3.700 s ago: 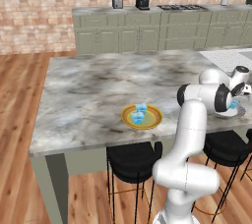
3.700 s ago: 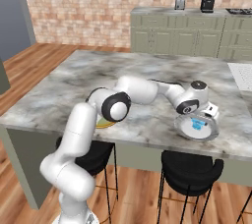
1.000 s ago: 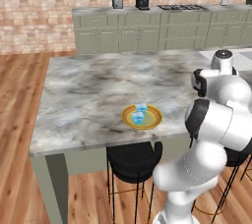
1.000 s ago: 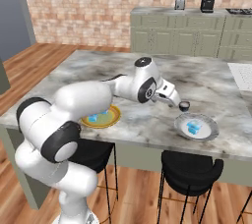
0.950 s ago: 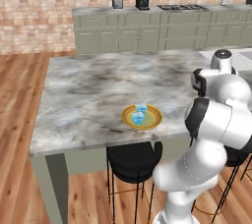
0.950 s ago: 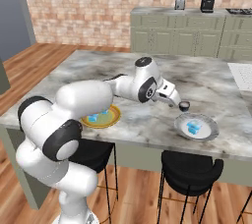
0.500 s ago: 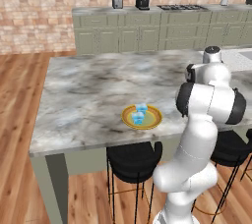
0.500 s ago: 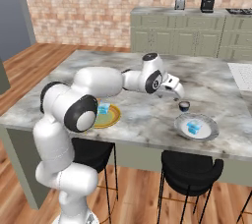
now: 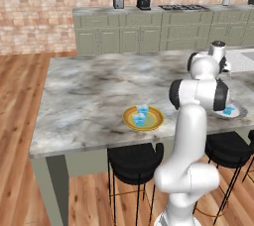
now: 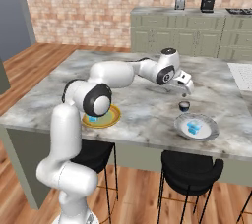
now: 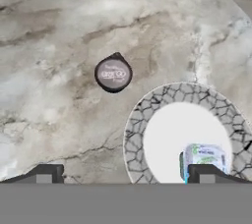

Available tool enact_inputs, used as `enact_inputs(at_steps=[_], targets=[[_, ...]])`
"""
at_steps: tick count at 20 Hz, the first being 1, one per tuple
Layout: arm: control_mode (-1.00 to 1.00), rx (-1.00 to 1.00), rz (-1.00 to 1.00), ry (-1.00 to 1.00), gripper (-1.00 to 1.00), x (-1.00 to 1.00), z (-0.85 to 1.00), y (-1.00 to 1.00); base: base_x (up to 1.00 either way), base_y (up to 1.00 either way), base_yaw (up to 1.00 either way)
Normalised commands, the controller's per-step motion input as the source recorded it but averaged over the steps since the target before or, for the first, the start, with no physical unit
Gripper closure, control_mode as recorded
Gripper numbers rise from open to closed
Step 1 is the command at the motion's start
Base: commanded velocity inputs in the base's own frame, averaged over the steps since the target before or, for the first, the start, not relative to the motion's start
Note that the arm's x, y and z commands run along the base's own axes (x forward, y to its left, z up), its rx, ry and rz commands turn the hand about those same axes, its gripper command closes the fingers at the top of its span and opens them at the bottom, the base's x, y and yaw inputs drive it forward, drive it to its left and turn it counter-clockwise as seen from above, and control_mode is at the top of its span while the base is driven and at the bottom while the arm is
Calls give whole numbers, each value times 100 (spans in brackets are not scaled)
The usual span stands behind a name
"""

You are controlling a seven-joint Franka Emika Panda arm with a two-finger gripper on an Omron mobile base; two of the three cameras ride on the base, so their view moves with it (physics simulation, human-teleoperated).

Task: Place two yogurt containers on each plate.

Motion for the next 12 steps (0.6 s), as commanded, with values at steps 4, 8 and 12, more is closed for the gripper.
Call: enact_inputs(at_steps=[4,8,12], targets=[[-100,7,-1,-7,-100,21,-52,-3,0,0,0],[-100,0,-4,0,-100,8,-53,3,0,0,0],[-100,-1,-5,0,-100,21,-36,7,0,0,0]])
